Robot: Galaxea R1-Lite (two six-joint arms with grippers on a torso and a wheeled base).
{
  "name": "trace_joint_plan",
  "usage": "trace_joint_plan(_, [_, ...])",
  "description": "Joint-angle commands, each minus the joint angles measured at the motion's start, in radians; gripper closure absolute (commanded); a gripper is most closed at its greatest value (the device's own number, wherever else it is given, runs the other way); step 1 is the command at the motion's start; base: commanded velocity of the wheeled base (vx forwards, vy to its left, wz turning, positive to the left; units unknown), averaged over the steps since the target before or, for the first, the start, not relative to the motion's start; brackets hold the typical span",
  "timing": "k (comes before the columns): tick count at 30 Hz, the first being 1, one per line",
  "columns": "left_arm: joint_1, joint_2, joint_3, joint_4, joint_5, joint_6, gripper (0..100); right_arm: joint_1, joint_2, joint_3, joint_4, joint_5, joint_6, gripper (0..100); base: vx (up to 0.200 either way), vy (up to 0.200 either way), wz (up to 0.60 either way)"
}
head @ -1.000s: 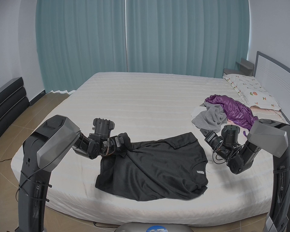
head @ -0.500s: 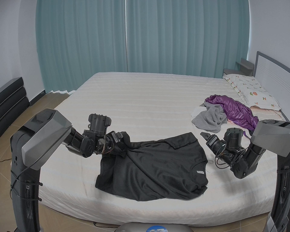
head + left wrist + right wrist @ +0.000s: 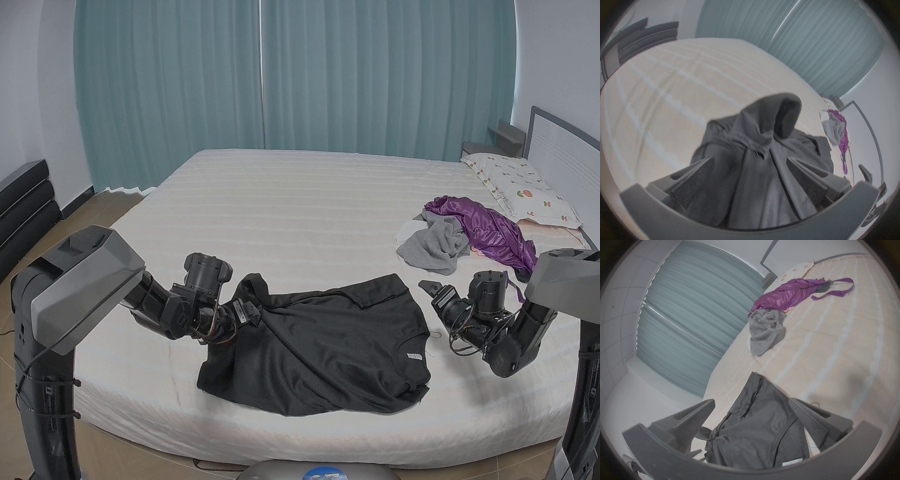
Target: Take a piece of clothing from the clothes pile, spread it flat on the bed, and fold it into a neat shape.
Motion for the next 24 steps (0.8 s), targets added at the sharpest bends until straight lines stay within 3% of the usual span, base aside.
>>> trace_joint_plan(1, [-0.013,-0.035,0.041,0.008,-0.034,-0.006,0,-0.003,-0.003,0.037,-0.028,0.023,0.022,0,0.0,0.0,0.0])
trace_joint_plan(11, [-0.013,0.103,-0.126,-0.037,0.02,-0.063,0,0.013,-0.015,0.088,-0.069,0.044,0.023,0,0.0,0.0,0.0])
trace_joint_plan(17, [-0.013,0.146,-0.143,-0.035,0.048,-0.063,0,0.015,-0.015,0.109,-0.1,0.044,0.022,0,0.0,0.0,0.0])
trace_joint_plan(18, [-0.013,0.151,-0.144,-0.037,0.049,-0.063,100,0.015,-0.015,0.109,-0.1,0.044,0.022,0,0.0,0.0,0.0])
trace_joint_plan(22, [-0.002,0.151,-0.169,-0.043,0.077,-0.082,100,0.017,-0.012,0.109,-0.102,0.044,0.022,0,0.0,0.0,0.0])
trace_joint_plan(24, [0.002,0.148,-0.207,-0.042,0.117,-0.136,100,0.017,-0.009,0.112,-0.102,0.044,0.022,0,0.0,0.0,0.0])
